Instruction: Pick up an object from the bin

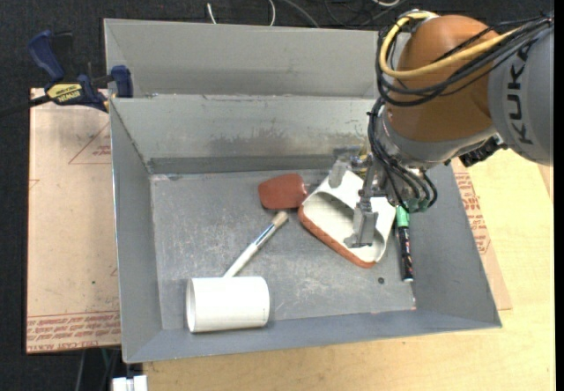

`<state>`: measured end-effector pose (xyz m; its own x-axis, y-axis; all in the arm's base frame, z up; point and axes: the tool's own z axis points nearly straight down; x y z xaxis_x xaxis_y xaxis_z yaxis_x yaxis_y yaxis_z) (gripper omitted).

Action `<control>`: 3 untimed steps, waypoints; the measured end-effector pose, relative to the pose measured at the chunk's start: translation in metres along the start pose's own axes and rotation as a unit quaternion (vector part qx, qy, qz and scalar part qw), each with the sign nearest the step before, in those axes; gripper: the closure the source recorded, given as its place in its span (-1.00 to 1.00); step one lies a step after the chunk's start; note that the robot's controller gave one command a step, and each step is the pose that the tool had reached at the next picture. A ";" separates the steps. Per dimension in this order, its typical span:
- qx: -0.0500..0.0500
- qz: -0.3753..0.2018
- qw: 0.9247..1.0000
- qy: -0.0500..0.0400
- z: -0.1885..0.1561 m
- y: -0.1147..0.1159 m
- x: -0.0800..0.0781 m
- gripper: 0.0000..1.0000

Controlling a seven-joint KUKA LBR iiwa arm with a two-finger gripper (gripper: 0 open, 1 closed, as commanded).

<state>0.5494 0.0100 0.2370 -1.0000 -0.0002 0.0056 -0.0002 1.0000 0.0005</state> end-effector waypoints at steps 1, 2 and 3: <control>0.000 0.000 1.000 -0.004 -0.004 0.000 -0.001 -1.00; 0.000 0.006 1.000 -0.007 0.076 -0.067 -0.043 -1.00; 0.000 0.001 1.000 -0.011 0.075 -0.105 -0.061 -1.00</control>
Offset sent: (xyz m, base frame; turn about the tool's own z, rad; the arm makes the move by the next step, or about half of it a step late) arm 0.0807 -0.1391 -0.1670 0.0261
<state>0.6103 -0.0950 0.1619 -0.9999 0.0014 -0.0168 0.0014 1.0000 0.0005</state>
